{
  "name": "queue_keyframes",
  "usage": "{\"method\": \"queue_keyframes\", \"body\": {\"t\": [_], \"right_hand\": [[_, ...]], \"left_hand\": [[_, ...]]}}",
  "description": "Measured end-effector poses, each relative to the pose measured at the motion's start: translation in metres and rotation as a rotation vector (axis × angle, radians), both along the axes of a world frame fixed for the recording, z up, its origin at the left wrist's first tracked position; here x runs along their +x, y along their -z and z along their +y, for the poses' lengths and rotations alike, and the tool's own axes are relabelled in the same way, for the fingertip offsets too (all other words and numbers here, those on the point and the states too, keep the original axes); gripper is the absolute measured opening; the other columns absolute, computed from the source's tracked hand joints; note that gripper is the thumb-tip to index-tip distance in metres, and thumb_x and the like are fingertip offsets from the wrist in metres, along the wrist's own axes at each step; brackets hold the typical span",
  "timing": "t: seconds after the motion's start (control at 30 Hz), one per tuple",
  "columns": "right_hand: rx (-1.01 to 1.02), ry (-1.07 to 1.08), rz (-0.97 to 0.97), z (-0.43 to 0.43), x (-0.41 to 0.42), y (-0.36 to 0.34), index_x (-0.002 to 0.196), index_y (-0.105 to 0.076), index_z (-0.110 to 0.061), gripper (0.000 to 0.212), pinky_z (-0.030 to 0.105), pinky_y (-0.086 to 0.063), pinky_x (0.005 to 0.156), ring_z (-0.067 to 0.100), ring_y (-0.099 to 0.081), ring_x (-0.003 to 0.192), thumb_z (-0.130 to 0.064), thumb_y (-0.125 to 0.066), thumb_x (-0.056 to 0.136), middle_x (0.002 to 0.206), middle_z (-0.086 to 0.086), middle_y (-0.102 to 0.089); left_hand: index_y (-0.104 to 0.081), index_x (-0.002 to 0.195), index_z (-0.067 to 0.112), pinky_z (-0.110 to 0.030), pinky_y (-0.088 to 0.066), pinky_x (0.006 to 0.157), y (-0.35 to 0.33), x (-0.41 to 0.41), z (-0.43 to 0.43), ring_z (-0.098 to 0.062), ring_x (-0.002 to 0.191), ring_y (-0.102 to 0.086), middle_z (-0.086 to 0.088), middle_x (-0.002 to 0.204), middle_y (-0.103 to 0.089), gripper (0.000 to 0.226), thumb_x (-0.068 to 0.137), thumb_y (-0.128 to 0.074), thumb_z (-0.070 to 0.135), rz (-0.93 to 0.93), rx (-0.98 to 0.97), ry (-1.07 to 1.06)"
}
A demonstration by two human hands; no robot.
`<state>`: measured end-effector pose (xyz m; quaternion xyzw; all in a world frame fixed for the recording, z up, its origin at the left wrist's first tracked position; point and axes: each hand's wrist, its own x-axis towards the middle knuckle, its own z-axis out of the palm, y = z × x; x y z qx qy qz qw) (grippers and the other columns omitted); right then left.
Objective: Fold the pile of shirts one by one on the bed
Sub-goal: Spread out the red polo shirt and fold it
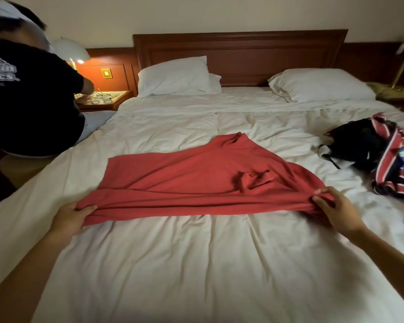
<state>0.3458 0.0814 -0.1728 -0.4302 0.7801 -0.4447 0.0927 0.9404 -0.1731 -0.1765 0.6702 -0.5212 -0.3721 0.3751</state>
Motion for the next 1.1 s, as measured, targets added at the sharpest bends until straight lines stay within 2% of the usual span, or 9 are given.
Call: {"method": "queue_keyframes", "body": {"t": [0.1, 0.17, 0.23, 0.33, 0.4, 0.47, 0.63, 0.83, 1.1], "right_hand": [[0.198, -0.185, -0.045, 0.022, -0.009, -0.027, 0.085, -0.068, -0.035, 0.016, 0.017, -0.045, 0.045, 0.011, -0.063, 0.054, -0.020, -0.072, 0.090, 0.077, -0.001, -0.070], [0.463, -0.330, -0.045, 0.039, -0.017, -0.036, 0.091, -0.072, -0.041, 0.016, 0.017, -0.051, 0.063, 0.005, -0.067, 0.072, -0.029, -0.079, 0.083, 0.092, -0.010, -0.073], [0.602, -0.357, -0.037, 0.050, -0.022, -0.039, 0.103, -0.072, -0.043, 0.029, 0.024, -0.050, 0.089, 0.002, -0.064, 0.101, -0.043, -0.082, 0.076, 0.110, -0.017, -0.069], [0.451, -0.222, -0.024, 0.038, -0.009, -0.039, 0.114, -0.067, -0.033, 0.032, 0.029, -0.055, 0.077, 0.009, -0.070, 0.084, -0.045, -0.073, 0.084, 0.094, -0.004, -0.074], [0.302, -0.134, -0.043, 0.016, 0.008, -0.034, 0.122, -0.060, -0.028, 0.035, 0.034, -0.056, 0.072, 0.020, -0.071, 0.078, -0.042, -0.067, 0.090, 0.089, 0.006, -0.073], [0.306, -0.138, -0.012, -0.012, 0.026, -0.025, 0.134, -0.052, -0.031, 0.048, 0.037, -0.050, 0.089, 0.028, -0.067, 0.099, -0.047, -0.064, 0.091, 0.109, 0.010, -0.070], [0.420, -0.085, -0.002, -0.074, 0.047, 0.001, 0.148, -0.040, -0.018, 0.071, 0.038, -0.040, 0.105, 0.035, -0.052, 0.128, -0.051, -0.065, 0.090, 0.140, 0.014, -0.056], [0.158, -0.053, -0.014, -0.118, 0.039, 0.007, 0.119, -0.064, -0.007, 0.028, 0.027, -0.041, 0.093, 0.028, -0.061, 0.112, -0.014, -0.068, 0.091, 0.118, 0.010, -0.068], [-0.088, -0.067, -0.069, -0.163, 0.027, 0.009, 0.116, -0.059, -0.008, 0.021, 0.011, -0.033, 0.079, 0.022, -0.059, 0.106, -0.009, -0.062, 0.095, 0.112, 0.005, -0.063]], "left_hand": [[-0.071, 0.110, -0.002, -0.040, -0.055, 0.076, -0.001, 0.033, 0.011, -0.030, 0.076, -0.067, -0.010, 0.081, -0.073, 0.029, 0.087, -0.076, 0.013, -0.109, 0.105, 0.101], [-0.071, 0.111, -0.006, -0.051, -0.052, 0.095, -0.003, 0.058, 0.018, -0.037, 0.089, -0.069, -0.019, 0.088, -0.075, 0.037, 0.081, -0.079, 0.016, -0.150, 0.253, 0.184], [-0.073, 0.103, -0.006, -0.050, -0.052, 0.093, -0.006, 0.068, 0.022, -0.039, 0.090, -0.070, -0.021, 0.089, -0.075, 0.056, 0.066, -0.090, 0.033, -0.308, 0.287, 0.231], [-0.059, 0.128, 0.003, -0.052, -0.049, 0.091, -0.012, 0.049, 0.023, -0.043, 0.108, -0.062, -0.025, 0.121, -0.064, 0.091, 0.062, -0.088, 0.059, -0.576, 0.141, 0.205], [-0.047, 0.141, 0.026, -0.055, -0.041, 0.101, -0.017, 0.022, 0.029, -0.043, 0.124, -0.049, -0.018, 0.139, -0.049, 0.080, 0.076, -0.077, 0.061, -0.717, -0.042, 0.245], [-0.055, 0.134, 0.039, -0.051, -0.031, 0.110, -0.017, -0.008, 0.036, -0.034, 0.131, -0.043, -0.005, 0.139, -0.048, 0.051, 0.087, -0.069, 0.055, -0.771, -0.159, 0.432], [-0.070, 0.098, 0.020, -0.044, -0.040, 0.095, 0.010, -0.040, 0.038, -0.033, 0.101, -0.058, -0.003, 0.103, -0.063, 0.018, 0.087, -0.075, 0.033, -0.749, -0.320, 0.465], [-0.057, 0.082, 0.024, -0.046, -0.043, 0.085, 0.018, -0.029, 0.014, -0.030, 0.082, -0.057, 0.000, 0.085, -0.066, 0.017, 0.094, -0.067, 0.017, -0.677, -0.398, 0.496], [-0.055, 0.073, 0.018, -0.045, -0.046, 0.079, 0.017, -0.023, -0.008, -0.024, 0.073, -0.057, 0.001, 0.074, -0.061, 0.025, 0.094, -0.067, 0.022, -0.630, -0.405, 0.457]]}}
